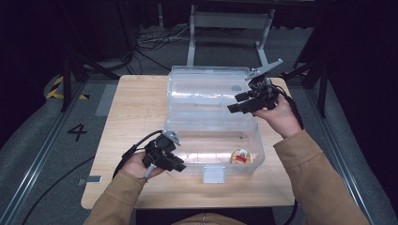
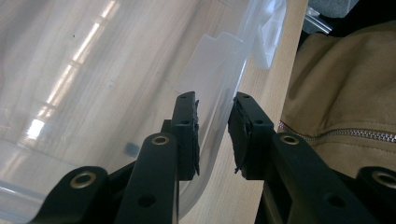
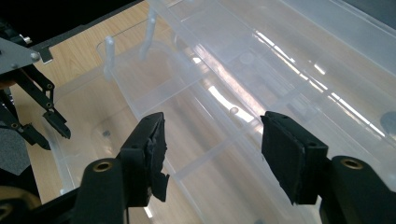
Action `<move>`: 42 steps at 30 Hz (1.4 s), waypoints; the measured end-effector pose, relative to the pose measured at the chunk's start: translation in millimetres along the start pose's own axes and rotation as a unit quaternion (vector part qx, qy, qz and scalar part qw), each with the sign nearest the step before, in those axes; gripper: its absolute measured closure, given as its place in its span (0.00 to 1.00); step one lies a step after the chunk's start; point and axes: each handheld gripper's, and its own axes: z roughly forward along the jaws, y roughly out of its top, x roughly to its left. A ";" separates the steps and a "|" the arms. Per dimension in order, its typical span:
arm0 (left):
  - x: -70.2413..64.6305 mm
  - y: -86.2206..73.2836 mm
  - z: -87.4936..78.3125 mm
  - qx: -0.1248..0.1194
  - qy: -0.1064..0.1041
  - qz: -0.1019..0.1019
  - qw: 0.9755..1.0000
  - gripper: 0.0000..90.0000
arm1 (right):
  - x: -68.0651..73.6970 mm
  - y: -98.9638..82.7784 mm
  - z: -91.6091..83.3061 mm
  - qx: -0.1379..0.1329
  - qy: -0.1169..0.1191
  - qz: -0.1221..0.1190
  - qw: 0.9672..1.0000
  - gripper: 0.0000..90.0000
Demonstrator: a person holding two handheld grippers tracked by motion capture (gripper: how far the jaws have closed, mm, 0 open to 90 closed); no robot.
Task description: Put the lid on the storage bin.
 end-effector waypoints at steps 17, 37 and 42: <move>-1.7 0.4 5.6 0.010 0.009 0.002 1.000 0.82 | -11.2 26.3 37.3 -0.006 -0.006 -0.018 1.000 0.61; 0.7 0.2 10.1 0.019 0.007 0.000 1.000 0.81 | -13.9 22.6 53.0 0.049 0.002 -0.011 0.999 0.85; 1.2 0.2 11.1 0.024 0.006 -0.001 1.000 0.81 | -12.5 22.6 53.1 0.049 0.000 -0.007 0.999 0.85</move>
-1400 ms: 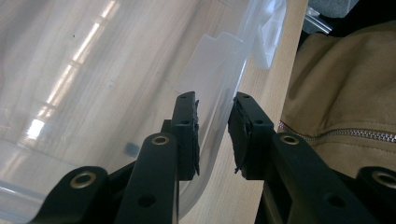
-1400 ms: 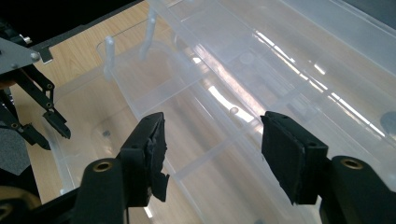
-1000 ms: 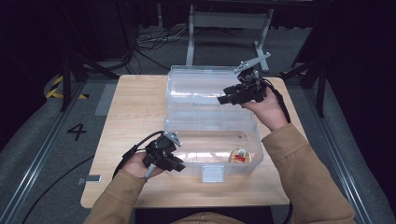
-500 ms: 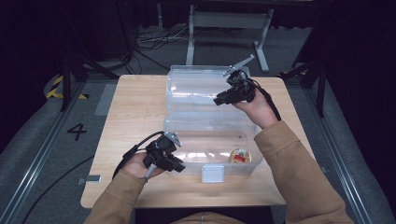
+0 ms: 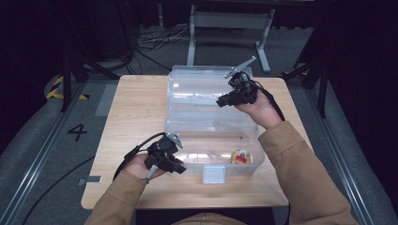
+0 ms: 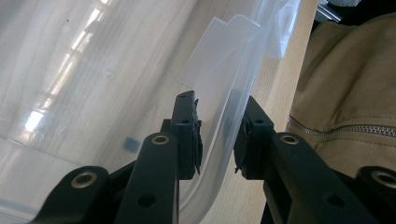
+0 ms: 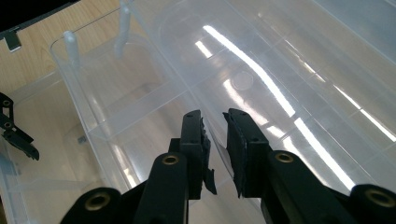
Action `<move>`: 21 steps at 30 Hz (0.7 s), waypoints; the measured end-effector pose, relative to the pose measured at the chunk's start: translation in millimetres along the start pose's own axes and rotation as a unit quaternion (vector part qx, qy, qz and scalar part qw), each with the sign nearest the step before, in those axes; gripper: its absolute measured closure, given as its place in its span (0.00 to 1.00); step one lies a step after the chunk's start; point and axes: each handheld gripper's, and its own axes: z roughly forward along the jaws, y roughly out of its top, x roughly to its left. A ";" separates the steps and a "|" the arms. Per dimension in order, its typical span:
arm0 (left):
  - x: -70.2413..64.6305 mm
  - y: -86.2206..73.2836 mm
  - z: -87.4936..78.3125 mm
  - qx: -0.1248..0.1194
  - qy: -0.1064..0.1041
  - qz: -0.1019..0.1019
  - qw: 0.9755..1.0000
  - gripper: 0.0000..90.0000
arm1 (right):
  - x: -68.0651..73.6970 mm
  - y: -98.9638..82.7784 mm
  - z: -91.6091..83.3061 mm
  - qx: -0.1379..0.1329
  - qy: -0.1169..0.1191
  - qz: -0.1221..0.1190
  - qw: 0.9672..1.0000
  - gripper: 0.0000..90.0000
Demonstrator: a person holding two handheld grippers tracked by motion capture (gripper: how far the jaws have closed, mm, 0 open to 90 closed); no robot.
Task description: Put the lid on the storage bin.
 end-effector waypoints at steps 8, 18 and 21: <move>-2.2 -0.1 5.1 0.001 0.013 0.009 1.000 0.82 | 3.3 1.4 0.1 0.005 -0.007 -0.002 1.000 0.86; -4.6 -2.2 5.9 -0.005 0.023 0.014 1.000 0.84 | 8.8 0.4 -2.1 0.004 -0.010 -0.005 1.000 0.86; -4.1 -3.8 5.9 -0.013 0.022 0.017 1.000 0.84 | 10.5 0.1 -2.9 0.002 -0.011 -0.008 1.000 0.86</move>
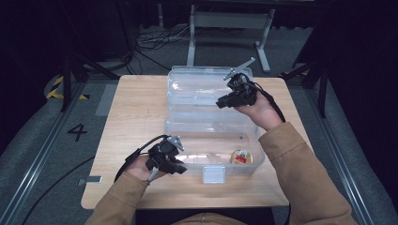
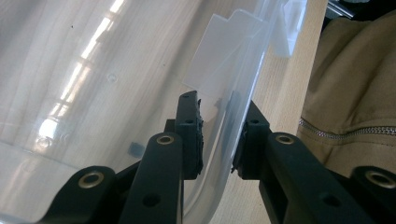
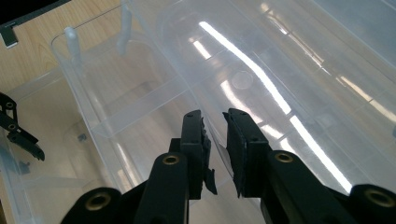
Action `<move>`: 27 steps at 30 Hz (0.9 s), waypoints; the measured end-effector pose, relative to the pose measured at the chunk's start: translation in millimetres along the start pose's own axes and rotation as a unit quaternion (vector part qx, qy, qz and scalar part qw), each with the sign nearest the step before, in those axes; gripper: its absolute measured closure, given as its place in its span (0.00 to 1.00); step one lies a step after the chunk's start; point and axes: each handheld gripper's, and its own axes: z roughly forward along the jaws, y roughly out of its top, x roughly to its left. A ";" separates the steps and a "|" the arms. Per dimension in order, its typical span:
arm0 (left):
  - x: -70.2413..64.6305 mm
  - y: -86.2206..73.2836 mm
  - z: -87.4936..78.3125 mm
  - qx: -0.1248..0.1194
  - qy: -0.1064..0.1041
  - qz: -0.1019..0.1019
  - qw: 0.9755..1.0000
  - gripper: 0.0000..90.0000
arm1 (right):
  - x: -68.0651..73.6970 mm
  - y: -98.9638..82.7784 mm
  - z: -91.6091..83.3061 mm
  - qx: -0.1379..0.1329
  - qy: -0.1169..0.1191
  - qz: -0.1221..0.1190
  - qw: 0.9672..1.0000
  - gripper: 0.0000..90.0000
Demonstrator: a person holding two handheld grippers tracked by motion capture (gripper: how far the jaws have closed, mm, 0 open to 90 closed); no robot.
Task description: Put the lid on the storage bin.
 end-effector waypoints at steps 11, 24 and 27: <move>0.9 -3.6 0.1 -0.016 -0.001 0.004 1.000 0.84 | 8.6 -3.2 -5.9 -0.003 0.000 -0.012 1.000 0.86; 1.2 -4.1 0.1 -0.019 -0.003 0.002 1.000 0.84 | 19.0 -8.8 -13.8 -0.007 0.005 -0.026 1.000 0.87; 1.2 -4.2 0.0 -0.018 -0.002 0.003 1.000 0.84 | 21.8 -10.3 -15.4 -0.007 0.005 -0.028 1.000 0.87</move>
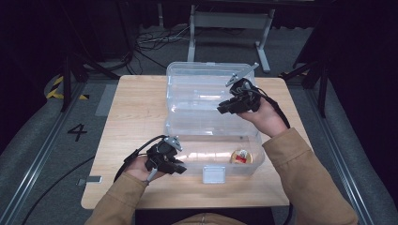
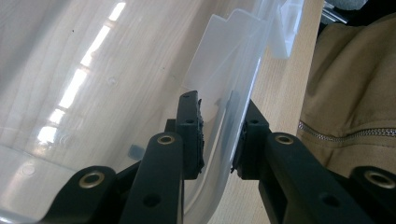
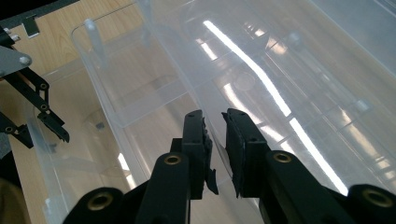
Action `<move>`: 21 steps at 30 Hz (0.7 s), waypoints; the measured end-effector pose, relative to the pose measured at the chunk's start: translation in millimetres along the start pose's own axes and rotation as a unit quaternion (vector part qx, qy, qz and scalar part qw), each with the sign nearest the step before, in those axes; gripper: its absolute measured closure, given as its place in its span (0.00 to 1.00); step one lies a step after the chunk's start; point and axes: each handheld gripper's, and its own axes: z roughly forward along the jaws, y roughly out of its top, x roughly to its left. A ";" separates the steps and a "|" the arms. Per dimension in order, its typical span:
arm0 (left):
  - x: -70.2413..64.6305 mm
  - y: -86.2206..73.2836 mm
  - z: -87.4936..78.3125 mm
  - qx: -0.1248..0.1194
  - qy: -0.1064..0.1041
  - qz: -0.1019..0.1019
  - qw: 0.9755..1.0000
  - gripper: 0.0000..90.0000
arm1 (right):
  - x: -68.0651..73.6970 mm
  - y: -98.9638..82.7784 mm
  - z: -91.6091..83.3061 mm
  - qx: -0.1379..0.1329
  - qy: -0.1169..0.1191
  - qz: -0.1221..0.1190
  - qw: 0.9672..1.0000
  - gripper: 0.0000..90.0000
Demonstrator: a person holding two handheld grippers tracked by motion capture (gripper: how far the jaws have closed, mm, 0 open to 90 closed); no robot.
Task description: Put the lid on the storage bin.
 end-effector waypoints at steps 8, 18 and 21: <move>0.0 -0.1 0.0 0.000 0.000 -0.001 1.000 0.84 | 6.6 -2.9 -3.5 -0.001 0.001 -0.005 1.000 0.87; -0.2 -0.3 -0.3 0.001 0.000 -0.002 1.000 0.84 | 14.4 -7.7 -7.7 0.000 0.004 -0.014 1.000 0.88; 0.0 -0.2 -0.2 0.001 -0.001 -0.001 1.000 0.84 | 16.8 -8.7 -8.5 0.000 0.005 -0.016 1.000 0.88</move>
